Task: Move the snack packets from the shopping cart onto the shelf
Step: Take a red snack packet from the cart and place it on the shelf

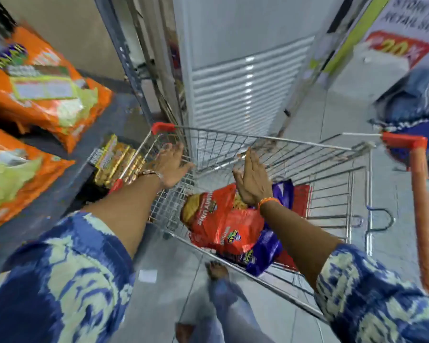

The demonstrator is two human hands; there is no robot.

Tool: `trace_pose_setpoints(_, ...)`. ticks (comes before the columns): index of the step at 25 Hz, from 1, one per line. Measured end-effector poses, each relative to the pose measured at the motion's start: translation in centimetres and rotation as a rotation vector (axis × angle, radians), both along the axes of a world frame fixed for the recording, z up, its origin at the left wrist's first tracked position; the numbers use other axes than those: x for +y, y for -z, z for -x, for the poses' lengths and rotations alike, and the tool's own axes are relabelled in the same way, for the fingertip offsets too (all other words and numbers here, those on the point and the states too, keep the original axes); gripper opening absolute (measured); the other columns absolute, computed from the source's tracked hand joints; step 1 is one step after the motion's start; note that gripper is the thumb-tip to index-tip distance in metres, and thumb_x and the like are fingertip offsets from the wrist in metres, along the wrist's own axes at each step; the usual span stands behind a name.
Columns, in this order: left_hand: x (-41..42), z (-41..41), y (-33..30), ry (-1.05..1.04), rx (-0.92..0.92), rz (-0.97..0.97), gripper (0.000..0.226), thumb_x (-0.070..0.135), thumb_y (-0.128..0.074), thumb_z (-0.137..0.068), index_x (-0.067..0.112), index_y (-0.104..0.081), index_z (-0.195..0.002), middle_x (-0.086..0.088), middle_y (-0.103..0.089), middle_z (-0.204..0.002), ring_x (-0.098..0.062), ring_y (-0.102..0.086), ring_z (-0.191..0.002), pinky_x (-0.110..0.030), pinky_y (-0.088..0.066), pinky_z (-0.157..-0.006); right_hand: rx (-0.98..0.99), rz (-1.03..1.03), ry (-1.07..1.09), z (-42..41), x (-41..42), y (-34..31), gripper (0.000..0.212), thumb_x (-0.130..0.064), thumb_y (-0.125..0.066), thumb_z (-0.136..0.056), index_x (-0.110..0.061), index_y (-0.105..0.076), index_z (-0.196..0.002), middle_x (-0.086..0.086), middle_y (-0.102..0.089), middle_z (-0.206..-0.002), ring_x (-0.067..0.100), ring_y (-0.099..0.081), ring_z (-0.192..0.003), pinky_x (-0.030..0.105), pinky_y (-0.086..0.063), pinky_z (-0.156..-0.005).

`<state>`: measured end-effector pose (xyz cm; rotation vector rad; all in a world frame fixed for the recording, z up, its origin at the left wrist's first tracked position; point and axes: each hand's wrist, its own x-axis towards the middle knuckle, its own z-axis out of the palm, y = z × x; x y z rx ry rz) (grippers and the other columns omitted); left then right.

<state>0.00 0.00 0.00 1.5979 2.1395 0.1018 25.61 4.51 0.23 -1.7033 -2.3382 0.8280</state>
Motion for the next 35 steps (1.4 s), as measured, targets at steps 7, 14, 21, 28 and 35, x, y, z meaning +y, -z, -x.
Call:
trace_pose_setpoints(7, 4.8, -9.1, 7.1, 0.170, -0.508, 0.431, 0.058, 0.038, -0.054, -0.097, 0.010, -0.042, -0.146, -0.009, -0.037, -0.156, -0.027, -0.037, -0.142, -0.034, -0.027, -0.116, 0.044, 0.552, 0.332, 1.2, -8.3, 6.9, 0.054, -0.059, -0.078, -0.068, -0.010, -0.073, -0.089, 0.011, -0.071, -0.088, 0.025, -0.068, -0.081, 0.032, -0.053, -0.065)
trace_pose_setpoints(14, 4.5, -4.8, 11.2, 0.168, -0.584, 0.269, 0.057, 0.069, -0.070, -0.065, 0.025, -0.071, -0.101, -0.016, -0.057, -0.137, -0.034, -0.055, -0.123, -0.047, -0.045, -0.106, 0.055, 0.671, 0.313, 1.8, -7.9, 9.7, 0.036, -0.022, -0.088, -0.061, -0.001, -0.075, -0.086, 0.014, -0.077, -0.084, 0.025, -0.070, -0.068, 0.040, -0.060, -0.063)
trace_pose_setpoints(21, -2.1, 3.0, 5.9, -0.400, -0.872, -0.121, 0.009, 0.007, -0.076, -0.080, 0.011, -0.071, -0.087, 0.002, -0.072, -0.082, -0.015, -0.068, -0.078, -0.039, -0.056, -0.086, 0.388, 0.570, 0.309, 2.4, -4.2, 5.5, 0.017, -0.021, -0.087, -0.071, -0.007, -0.076, -0.075, 0.005, -0.076, -0.070, 0.018, -0.065, -0.060, 0.038, -0.056, -0.062)
trace_pose_setpoints(28, -7.5, 6.0, -5.7, -0.617, -0.856, -0.626, 0.009, 0.011, -0.074, -0.084, 0.017, -0.074, -0.078, 0.011, -0.075, -0.069, -0.008, -0.069, -0.068, -0.033, -0.060, -0.073, 0.945, 0.264, 0.189, 8.6, -0.3, -5.2, 0.015, -0.014, -0.076, -0.084, -0.015, -0.070, -0.070, -0.004, -0.058, -0.055, 0.007, -0.050, -0.052, 0.025, -0.043, -0.052)
trace_pose_setpoints(35, -14.4, 7.5, -24.6, -0.463, -0.626, -1.128, 0.018, 0.010, -0.064, -0.092, 0.005, -0.071, -0.108, 0.025, -0.072, -0.075, 0.010, -0.062, -0.070, -0.014, -0.051, -0.068, 1.261, 0.039, -0.218, 16.2, -0.6, -22.8, 0.017, -0.015, -0.073, -0.084, 0.000, -0.071, -0.078, 0.003, -0.058, -0.071, 0.015, -0.046, -0.067, 0.032, -0.038, -0.062)
